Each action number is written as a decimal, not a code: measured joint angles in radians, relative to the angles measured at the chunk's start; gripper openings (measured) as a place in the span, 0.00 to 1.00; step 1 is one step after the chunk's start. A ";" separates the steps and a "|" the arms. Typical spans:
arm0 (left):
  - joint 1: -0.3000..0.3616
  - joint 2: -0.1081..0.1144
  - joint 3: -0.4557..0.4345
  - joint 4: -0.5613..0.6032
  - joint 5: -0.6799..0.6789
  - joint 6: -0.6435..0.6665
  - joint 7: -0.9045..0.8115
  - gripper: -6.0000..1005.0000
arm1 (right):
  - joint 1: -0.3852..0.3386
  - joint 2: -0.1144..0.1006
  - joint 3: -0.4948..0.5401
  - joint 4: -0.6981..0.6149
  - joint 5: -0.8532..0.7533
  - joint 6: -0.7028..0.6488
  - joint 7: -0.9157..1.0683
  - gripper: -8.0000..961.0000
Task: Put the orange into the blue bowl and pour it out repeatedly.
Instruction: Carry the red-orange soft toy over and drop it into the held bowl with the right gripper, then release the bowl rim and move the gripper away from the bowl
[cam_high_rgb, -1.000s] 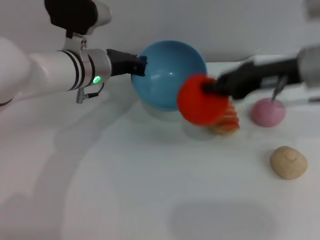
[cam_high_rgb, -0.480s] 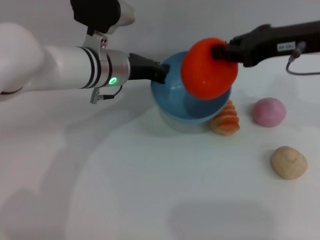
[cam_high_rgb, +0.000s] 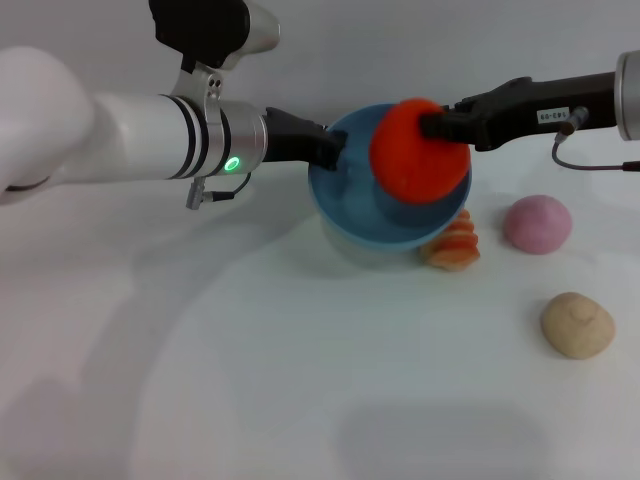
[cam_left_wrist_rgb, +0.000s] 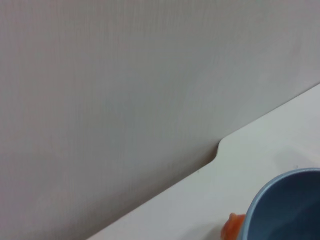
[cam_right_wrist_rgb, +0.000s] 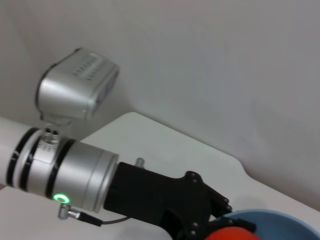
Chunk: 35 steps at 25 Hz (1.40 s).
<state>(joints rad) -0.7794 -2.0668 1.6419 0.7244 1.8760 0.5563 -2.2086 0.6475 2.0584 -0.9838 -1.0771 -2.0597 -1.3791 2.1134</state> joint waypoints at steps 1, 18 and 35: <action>0.000 -0.001 0.006 -0.003 0.000 -0.004 0.000 0.00 | 0.001 0.000 0.000 0.009 -0.002 0.010 0.000 0.03; -0.007 0.010 -0.052 0.051 0.216 0.126 -0.151 0.00 | -0.044 0.005 0.058 -0.029 0.032 0.040 -0.001 0.53; 0.011 0.000 0.020 0.039 0.261 0.141 -0.197 0.00 | -0.046 0.006 0.048 -0.023 0.035 0.066 -0.001 0.60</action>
<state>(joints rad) -0.7684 -2.0672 1.6614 0.7632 2.1369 0.6977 -2.4054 0.6010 2.0648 -0.9357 -1.0998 -2.0250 -1.3130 2.1122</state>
